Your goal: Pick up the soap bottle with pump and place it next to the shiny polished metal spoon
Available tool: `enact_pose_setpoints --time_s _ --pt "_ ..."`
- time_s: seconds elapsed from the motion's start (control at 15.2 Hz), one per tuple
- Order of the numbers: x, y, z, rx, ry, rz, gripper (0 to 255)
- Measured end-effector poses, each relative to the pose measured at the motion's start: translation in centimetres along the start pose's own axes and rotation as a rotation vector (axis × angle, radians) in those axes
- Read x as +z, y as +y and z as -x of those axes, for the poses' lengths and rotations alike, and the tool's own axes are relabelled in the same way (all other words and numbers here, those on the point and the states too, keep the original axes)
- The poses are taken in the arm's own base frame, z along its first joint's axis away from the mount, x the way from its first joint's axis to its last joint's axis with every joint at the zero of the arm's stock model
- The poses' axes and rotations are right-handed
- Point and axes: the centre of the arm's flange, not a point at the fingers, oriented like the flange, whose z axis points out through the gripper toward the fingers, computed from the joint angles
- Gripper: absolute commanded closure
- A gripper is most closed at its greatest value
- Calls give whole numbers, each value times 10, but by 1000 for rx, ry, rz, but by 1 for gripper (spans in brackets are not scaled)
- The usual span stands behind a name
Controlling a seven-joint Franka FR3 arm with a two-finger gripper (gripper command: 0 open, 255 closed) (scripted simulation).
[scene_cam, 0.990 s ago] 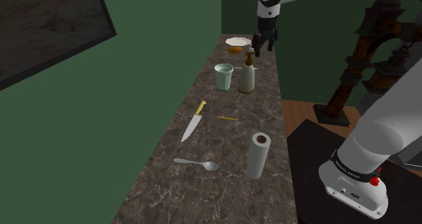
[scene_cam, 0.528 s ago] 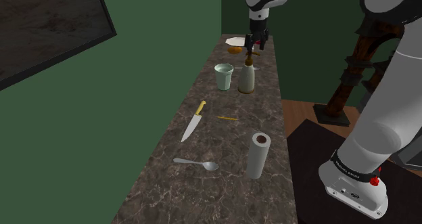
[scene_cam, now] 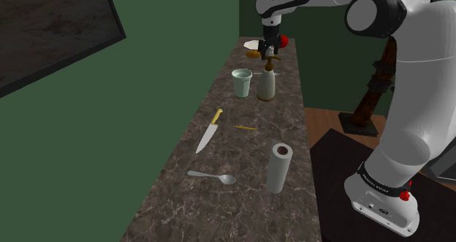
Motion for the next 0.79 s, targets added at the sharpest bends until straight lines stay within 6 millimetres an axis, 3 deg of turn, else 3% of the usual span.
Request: enact_pose_setpoints --time_s 0.4,0.79 --pt "30 0 -2 0 0 0 0" --pt "35 0 -3 0 1 0 0"
